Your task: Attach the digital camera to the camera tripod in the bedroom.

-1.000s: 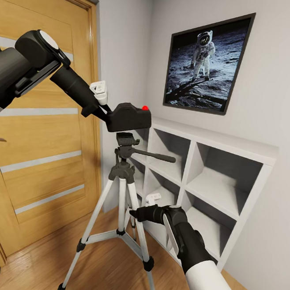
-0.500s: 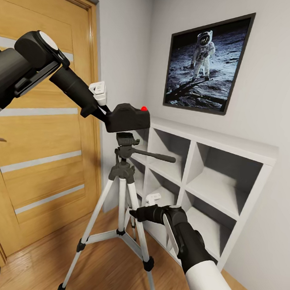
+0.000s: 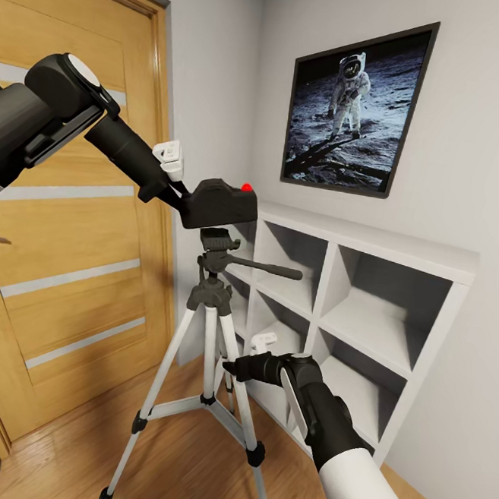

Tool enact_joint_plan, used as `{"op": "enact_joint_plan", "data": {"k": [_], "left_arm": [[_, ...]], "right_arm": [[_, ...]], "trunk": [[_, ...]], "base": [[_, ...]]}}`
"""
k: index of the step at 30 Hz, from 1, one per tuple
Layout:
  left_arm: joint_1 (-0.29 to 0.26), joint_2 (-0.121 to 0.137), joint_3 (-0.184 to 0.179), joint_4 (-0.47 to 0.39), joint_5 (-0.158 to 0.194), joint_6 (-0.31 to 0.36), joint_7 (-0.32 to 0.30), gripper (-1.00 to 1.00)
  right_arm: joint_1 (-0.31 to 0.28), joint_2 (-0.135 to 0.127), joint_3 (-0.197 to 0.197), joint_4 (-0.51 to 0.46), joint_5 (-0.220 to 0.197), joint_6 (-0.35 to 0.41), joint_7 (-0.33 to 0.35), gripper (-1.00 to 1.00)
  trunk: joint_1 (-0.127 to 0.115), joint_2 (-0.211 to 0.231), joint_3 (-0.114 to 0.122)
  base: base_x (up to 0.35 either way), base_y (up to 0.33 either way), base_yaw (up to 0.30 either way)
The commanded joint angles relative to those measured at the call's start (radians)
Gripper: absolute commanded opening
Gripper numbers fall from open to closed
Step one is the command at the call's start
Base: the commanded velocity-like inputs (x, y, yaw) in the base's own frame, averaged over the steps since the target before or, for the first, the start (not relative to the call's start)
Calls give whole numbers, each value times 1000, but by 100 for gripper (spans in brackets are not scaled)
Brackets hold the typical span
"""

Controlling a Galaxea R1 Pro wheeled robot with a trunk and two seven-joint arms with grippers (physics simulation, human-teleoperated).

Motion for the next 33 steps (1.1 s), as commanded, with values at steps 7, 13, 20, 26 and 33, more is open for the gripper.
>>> {"op": "enact_joint_plan", "data": {"k": [7, 13, 20, 26, 33], "left_arm": [[-2, 7, -4, -2, 4, 31, -2, -100], [-2, 25, -5, -5, 4, 39, -3, -100], [-2, 35, -6, -5, 5, 40, -5, -100], [-2, 34, -9, -6, 6, 40, -5, -100], [-2, 29, -25, -6, 24, 63, -5, -100]], "right_arm": [[0, 0, -1, 1, 31, 12, 4, -100], [0, 0, -1, 1, 31, 12, 4, -100], [0, 1, -1, 1, 31, 12, 2, -100], [0, 0, -1, 1, 31, 12, 2, -100], [0, 0, -1, 1, 31, 12, 2, -100]], "trunk": [[0, -1, -2], [0, -1, -2], [0, -1, -2], [0, -1, -2], [0, -1, -2]], "base": [[0, 0, 0], [0, 0, 0], [0, 0, 0], [0, 0, 0], [0, 0, 0]]}}
